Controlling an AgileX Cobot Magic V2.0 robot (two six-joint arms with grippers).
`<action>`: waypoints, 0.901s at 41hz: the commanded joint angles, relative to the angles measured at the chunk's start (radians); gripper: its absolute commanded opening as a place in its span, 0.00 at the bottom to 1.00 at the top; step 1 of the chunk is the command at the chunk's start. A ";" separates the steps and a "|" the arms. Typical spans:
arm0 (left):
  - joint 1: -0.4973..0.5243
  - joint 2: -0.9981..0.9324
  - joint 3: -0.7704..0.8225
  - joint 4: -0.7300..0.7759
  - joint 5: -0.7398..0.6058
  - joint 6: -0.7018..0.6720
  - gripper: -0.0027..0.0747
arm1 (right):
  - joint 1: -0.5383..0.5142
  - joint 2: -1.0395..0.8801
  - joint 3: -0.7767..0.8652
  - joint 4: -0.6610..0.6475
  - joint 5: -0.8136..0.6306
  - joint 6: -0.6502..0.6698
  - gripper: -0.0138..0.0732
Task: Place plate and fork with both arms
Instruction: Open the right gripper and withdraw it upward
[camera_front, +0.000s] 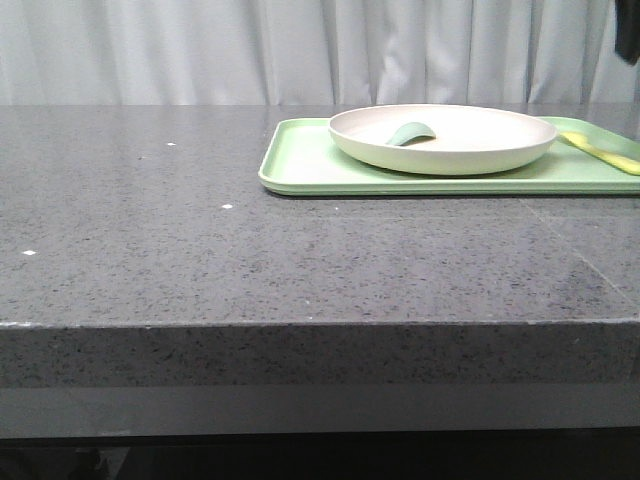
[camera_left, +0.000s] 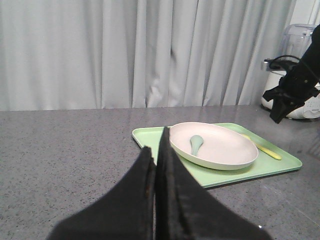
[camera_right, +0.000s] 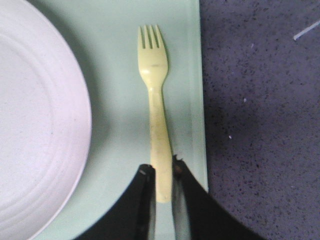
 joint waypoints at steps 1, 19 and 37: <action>0.002 0.010 -0.025 -0.001 -0.076 -0.002 0.01 | -0.006 -0.112 0.014 -0.001 0.024 -0.002 0.05; 0.002 0.010 -0.025 -0.001 -0.076 -0.002 0.01 | -0.006 -0.635 0.595 0.018 -0.235 0.008 0.03; 0.002 0.010 -0.025 -0.001 -0.076 -0.002 0.01 | -0.006 -1.348 1.280 0.000 -0.670 0.008 0.03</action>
